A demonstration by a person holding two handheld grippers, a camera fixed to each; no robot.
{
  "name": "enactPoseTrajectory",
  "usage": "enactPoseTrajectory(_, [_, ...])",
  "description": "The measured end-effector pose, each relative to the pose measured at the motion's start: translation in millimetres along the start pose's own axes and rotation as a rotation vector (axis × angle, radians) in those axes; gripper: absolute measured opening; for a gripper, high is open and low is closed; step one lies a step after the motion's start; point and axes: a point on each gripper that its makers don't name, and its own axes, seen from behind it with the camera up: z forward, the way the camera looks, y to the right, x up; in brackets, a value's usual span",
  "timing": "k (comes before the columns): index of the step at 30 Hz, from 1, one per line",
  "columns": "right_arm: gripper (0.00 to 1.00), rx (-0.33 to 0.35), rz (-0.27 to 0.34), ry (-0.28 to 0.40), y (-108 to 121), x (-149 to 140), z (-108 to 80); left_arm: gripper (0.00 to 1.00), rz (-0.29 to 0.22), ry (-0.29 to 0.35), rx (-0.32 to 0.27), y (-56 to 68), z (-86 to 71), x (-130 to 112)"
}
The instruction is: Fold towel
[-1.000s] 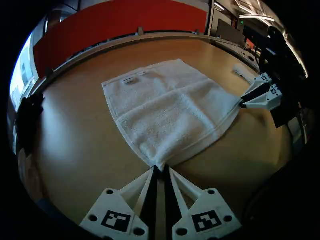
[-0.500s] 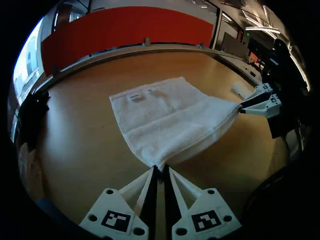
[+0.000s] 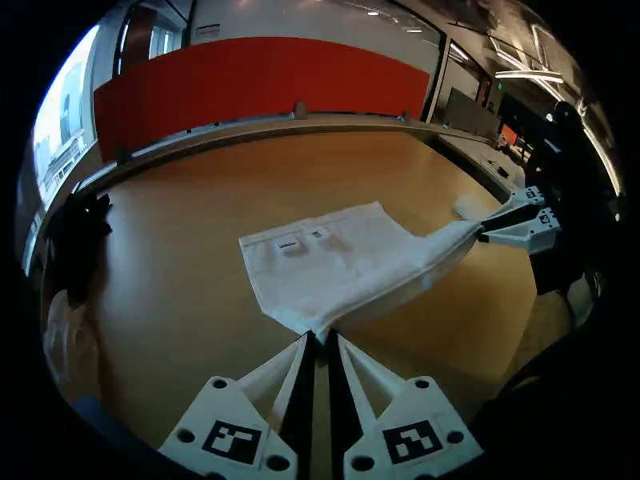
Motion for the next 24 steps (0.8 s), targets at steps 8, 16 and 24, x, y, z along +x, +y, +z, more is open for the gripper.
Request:
enactPoseTrajectory(8, [0.15,0.000,0.008,0.015,-3,12,-19.7,0.10,-0.046,0.009,-0.020,11.4,-21.0,6])
enactPoseTrajectory(16, [0.15,0.001,-0.007,0.017,-5,18,-32.2,0.10,-0.068,0.007,-0.033,21.7,-38.9,7])
enactPoseTrajectory(24, [0.15,0.006,-0.016,0.015,-6,20,-35.0,0.10,-0.086,0.006,-0.037,26.4,-43.7,4])
